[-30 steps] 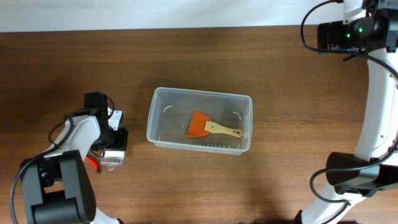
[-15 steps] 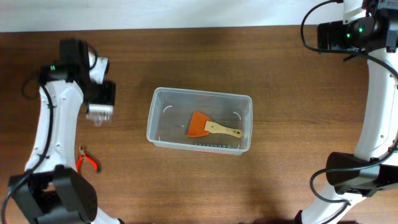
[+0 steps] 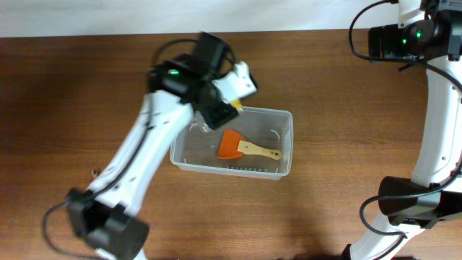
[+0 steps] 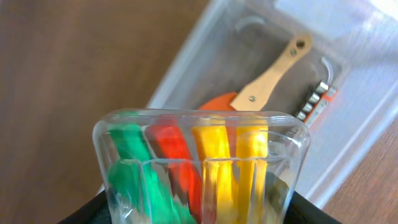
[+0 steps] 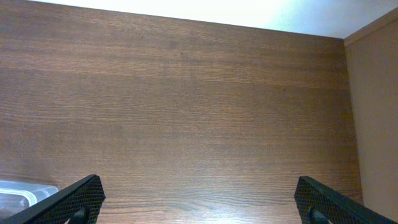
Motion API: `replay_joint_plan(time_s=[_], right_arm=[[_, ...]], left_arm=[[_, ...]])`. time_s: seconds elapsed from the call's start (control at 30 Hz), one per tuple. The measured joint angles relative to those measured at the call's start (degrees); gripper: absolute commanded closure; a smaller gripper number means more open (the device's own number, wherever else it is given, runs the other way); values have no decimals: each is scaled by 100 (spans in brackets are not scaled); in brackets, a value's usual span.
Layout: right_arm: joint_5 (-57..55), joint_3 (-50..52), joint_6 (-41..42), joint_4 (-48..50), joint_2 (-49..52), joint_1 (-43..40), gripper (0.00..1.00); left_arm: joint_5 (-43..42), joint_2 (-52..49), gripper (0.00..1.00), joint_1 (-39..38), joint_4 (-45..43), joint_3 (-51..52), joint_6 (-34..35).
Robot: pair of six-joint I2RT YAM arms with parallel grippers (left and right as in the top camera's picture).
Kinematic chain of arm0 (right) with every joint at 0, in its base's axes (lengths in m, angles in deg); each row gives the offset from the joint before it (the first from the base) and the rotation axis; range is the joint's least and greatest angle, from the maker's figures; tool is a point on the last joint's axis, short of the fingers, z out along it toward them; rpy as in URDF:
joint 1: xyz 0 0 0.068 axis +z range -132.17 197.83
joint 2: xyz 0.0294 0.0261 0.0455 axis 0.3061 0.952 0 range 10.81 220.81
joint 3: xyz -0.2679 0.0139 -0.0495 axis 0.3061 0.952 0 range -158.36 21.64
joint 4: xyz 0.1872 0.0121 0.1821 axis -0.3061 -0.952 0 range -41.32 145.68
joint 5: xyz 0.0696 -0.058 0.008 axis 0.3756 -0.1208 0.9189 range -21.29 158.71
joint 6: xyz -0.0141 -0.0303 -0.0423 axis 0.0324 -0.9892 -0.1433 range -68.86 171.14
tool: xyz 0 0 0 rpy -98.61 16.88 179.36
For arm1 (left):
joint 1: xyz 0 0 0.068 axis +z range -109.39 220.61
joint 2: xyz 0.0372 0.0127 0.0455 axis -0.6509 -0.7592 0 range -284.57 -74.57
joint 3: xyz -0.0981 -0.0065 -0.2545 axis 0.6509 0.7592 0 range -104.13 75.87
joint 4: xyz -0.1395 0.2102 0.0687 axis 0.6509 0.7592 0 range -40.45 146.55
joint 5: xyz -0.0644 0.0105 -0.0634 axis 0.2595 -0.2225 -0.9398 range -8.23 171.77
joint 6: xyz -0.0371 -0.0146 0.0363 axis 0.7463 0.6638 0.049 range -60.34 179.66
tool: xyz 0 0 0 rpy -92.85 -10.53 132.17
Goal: Pack container
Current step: 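Lift the marker pack with the left gripper toward the container, then lower the marker pack into the container and open the left gripper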
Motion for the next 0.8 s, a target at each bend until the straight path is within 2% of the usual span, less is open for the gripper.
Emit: replay_joint_plan(time_s=[0.27,0.33,0.4,0.47,0.53,0.73,0.77,0.8], right_arm=[[0,0,2,0,0,0,1],[0,0,2,0,0,0,1],[0,0,2,0,0,0,1],[0,0,2,0,0,0,1],[0,0,2,0,0,0,1],[0,0,2,0,0,0,1],[2,0,2,0,0,0,1],[0,0,2,0,0,0,1]], left_arm=[[26,-1755,98,-39,326,52,-205],[26,-2017,93,-39,428,90,-208],[28,-2103,62,-39,459,98,-210],[28,-2111,42,-42,463,98,-210],[72,-2107,35,-42,463,94,-210],[527,-2107,26,-42,466,79,-170],[610,-2107,19,-42,490,42,-140],[673,-2107,1,-39,522,-26,-129]])
